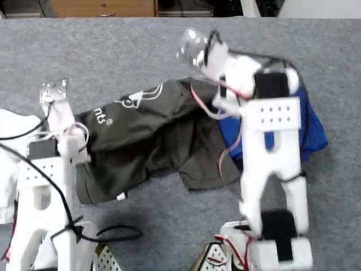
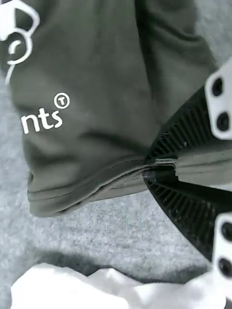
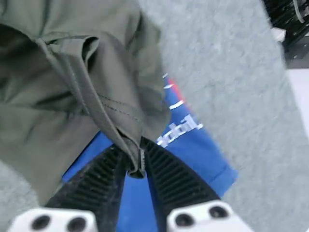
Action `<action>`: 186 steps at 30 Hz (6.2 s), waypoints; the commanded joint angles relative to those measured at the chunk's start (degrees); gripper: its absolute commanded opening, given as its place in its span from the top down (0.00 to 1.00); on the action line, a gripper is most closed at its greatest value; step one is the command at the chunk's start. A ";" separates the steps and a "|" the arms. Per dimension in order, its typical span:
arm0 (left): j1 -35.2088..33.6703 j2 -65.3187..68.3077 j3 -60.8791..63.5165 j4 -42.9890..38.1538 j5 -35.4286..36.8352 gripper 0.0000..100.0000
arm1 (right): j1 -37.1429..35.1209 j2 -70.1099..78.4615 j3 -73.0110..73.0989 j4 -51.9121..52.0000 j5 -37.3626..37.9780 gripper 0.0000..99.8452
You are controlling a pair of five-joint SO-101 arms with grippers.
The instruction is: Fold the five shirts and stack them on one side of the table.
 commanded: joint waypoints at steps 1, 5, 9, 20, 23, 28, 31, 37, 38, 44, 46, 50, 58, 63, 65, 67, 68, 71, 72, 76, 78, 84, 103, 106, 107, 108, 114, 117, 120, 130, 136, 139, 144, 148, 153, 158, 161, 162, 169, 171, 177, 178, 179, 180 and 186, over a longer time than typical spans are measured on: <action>0.35 -4.97 2.64 -0.44 -6.07 0.98 | 1.19 -13.14 18.59 -6.15 0.44 1.00; 1.14 -6.46 3.96 2.46 -10.02 0.98 | 3.03 -21.49 34.51 -11.34 0.18 1.00; 5.71 -7.08 3.78 8.44 -13.63 0.98 | 6.99 -23.52 41.10 -13.36 1.14 1.00; 5.45 -7.08 0.62 18.11 -23.38 0.98 | 9.27 -28.62 49.80 -11.34 9.14 1.00; 3.43 -7.08 0.62 18.99 -26.37 0.98 | 9.27 -33.27 54.29 -11.25 10.64 1.00; -1.49 -7.08 0.62 19.08 -29.89 0.98 | 9.36 -38.37 59.21 -10.99 11.34 1.00; -2.99 -7.08 0.62 20.31 -31.74 0.98 | 9.36 -39.96 60.70 -10.73 12.31 1.00; 2.37 -7.08 0.62 27.08 -33.05 0.98 | 9.36 -40.48 61.76 -10.64 13.63 1.00; 2.81 -7.08 0.79 27.34 -33.05 0.98 | 9.36 -40.40 61.76 -10.81 13.63 1.00; 3.60 -7.08 1.14 26.99 -34.11 0.97 | 9.36 -40.31 61.76 -10.64 13.71 0.99; 3.34 -7.08 1.14 25.85 -34.02 0.92 | 9.36 -40.31 61.76 -10.55 13.71 0.94; -0.35 -7.08 -1.76 25.85 -32.53 0.82 | 9.36 -41.27 60.00 -7.82 16.44 0.75; -8.00 -6.37 -13.89 28.48 -29.98 0.81 | 9.36 -49.19 50.95 -0.62 17.05 0.65; -9.05 0.04 -18.02 18.81 -13.10 0.81 | 8.22 -44.88 40.84 -3.43 11.52 0.75; -8.35 6.46 -18.37 15.56 -6.07 0.84 | 5.76 -39.16 37.23 -7.47 8.70 0.85; -6.77 14.02 -20.22 13.36 -0.88 0.87 | 2.42 -31.69 34.33 -11.25 6.86 0.94; -6.42 17.80 -21.54 12.40 1.32 0.89 | 0.48 -27.56 32.57 -12.66 5.89 0.97; -6.07 28.00 -26.73 9.67 7.65 0.91 | -4.70 -15.52 25.45 -15.03 2.99 0.98; -6.07 30.90 -28.57 9.05 9.49 0.91 | -6.02 -11.47 22.81 -15.82 1.93 0.98; -4.31 40.40 -35.60 8.88 13.19 0.91 | -8.66 5.05 11.56 -18.11 -1.67 0.98; -2.37 44.18 -37.54 9.23 13.36 0.91 | -9.10 13.41 5.76 -18.81 -2.99 0.98; 0.35 53.93 -38.15 8.09 13.36 0.91 | -8.84 36.97 -11.65 -18.20 -5.54 0.98; -15.38 64.75 -46.42 5.19 7.65 0.91 | -2.51 71.52 -54.99 -6.86 -5.19 0.98; -15.21 64.57 -46.77 5.98 6.95 0.91 | -2.95 73.63 -62.46 -2.55 -5.19 0.98; -14.68 64.57 -47.56 6.86 6.95 0.91 | -3.21 73.80 -65.10 -1.05 -5.19 0.98; -14.33 64.57 -48.62 8.35 6.86 0.91 | -3.74 73.89 -68.00 0.44 -5.19 0.98; -12.48 63.16 -60.57 21.71 6.33 0.91 | -6.90 73.80 -86.81 13.71 -5.19 0.98; -10.81 58.77 -64.97 28.31 1.32 0.91 | -8.13 73.80 -93.85 18.90 -5.63 0.98; -9.14 51.03 -62.59 31.47 -0.26 0.91 | -8.40 72.04 -93.14 18.99 -7.12 0.98; -8.09 30.37 -18.37 8.70 -7.21 0.94 | -13.05 42.07 -39.52 15.65 -9.93 1.00; -8.53 31.60 -8.44 1.58 -7.74 0.94 | -13.32 27.91 -3.56 -0.79 -9.93 1.00; -8.35 31.60 -6.68 2.81 -12.66 0.94 | -14.02 23.96 10.24 -9.32 -10.02 1.00; -8.53 31.25 -2.20 3.25 -18.73 0.94 | -14.11 23.08 20.97 -16.35 -10.29 1.00; -8.53 31.16 -0.35 3.16 -20.75 0.94 | -14.99 22.81 24.22 -16.44 -10.02 1.00; -8.62 31.16 -0.97 3.16 -20.57 0.94 | -17.19 22.55 30.29 -16.62 -9.85 1.00; -8.62 31.16 -1.32 3.08 -20.57 0.94 | -18.59 16.57 37.76 -17.67 -9.85 1.00; -9.14 31.16 -2.81 3.08 -20.57 0.94 | -18.59 10.24 42.42 -18.73 -9.58 1.00; -9.67 31.16 -3.60 3.16 -20.57 0.94 | -18.59 8.48 43.65 -18.73 -8.62 1.00; -13.27 31.16 -8.09 3.87 -21.01 0.89 | -17.27 4.44 48.75 -21.27 -6.95 0.99; -13.71 31.16 -9.76 6.33 -21.63 0.87 | -15.78 4.00 47.96 -19.69 -5.01 0.95; -18.73 31.08 -16.88 11.87 -24.09 0.86 | -14.99 -7.25 51.74 -13.36 9.76 0.79; -20.13 31.08 -17.93 11.96 -24.09 0.86 | -14.73 -9.98 52.88 -13.36 11.25 0.77; -21.45 31.08 -18.64 11.96 -24.09 0.86 | -14.37 -12.53 54.29 -13.36 12.75 0.77; -22.51 31.08 -18.90 11.78 -24.09 0.86 | -14.29 -14.64 55.43 -13.36 14.77 0.77; -24.70 31.08 -14.07 8.53 -23.91 0.86 | -14.20 -20.79 62.99 -17.67 22.24 0.77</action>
